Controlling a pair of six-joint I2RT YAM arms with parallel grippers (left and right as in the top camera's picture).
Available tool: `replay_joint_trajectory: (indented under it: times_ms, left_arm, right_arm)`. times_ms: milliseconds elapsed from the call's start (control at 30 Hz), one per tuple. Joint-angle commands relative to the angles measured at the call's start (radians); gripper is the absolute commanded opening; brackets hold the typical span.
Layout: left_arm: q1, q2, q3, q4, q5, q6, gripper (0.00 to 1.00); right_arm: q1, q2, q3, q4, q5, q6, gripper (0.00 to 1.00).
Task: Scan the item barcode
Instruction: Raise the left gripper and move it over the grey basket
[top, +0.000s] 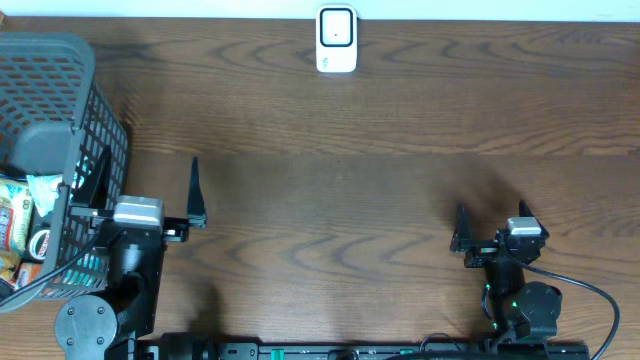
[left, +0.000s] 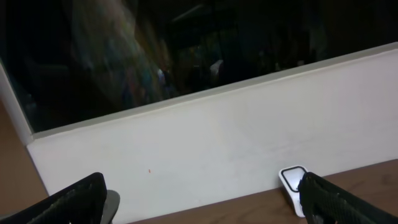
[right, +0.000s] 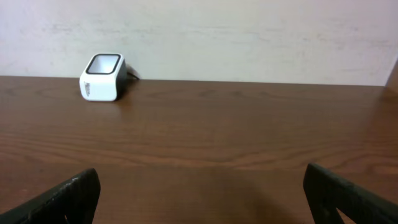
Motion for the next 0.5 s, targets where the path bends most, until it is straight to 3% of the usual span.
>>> replay_joint_trajectory:
  times_ms: [0, 100, 167, 400, 467]
  left_arm:
    - [0.006, 0.001, 0.014, 0.009, -0.002, 0.01, 0.97]
    - [0.006, 0.016, 0.054, 0.002, -0.111, -0.024, 0.98]
    - [0.006, 0.076, 0.172, -0.106, -0.195, -0.067, 0.98]
    - [0.006, 0.404, 0.59, -0.631, -0.139, -0.035, 0.98]
    - [0.006, 0.47, 0.649, -0.695, -0.074, -0.036, 0.97]
  right_arm:
    - [0.008, -0.005, -0.002, -0.004, -0.002, 0.018, 0.99]
    - [0.008, -0.005, -0.002, -0.004, -0.002, 0.018, 0.99]
    - [0.008, -0.005, -0.002, -0.004, -0.002, 0.018, 0.99]
    - [0.008, -0.005, -0.002, -0.004, -0.002, 0.018, 0.99]
    - [0.008, -0.005, -0.002, -0.004, -0.002, 0.018, 0.99]
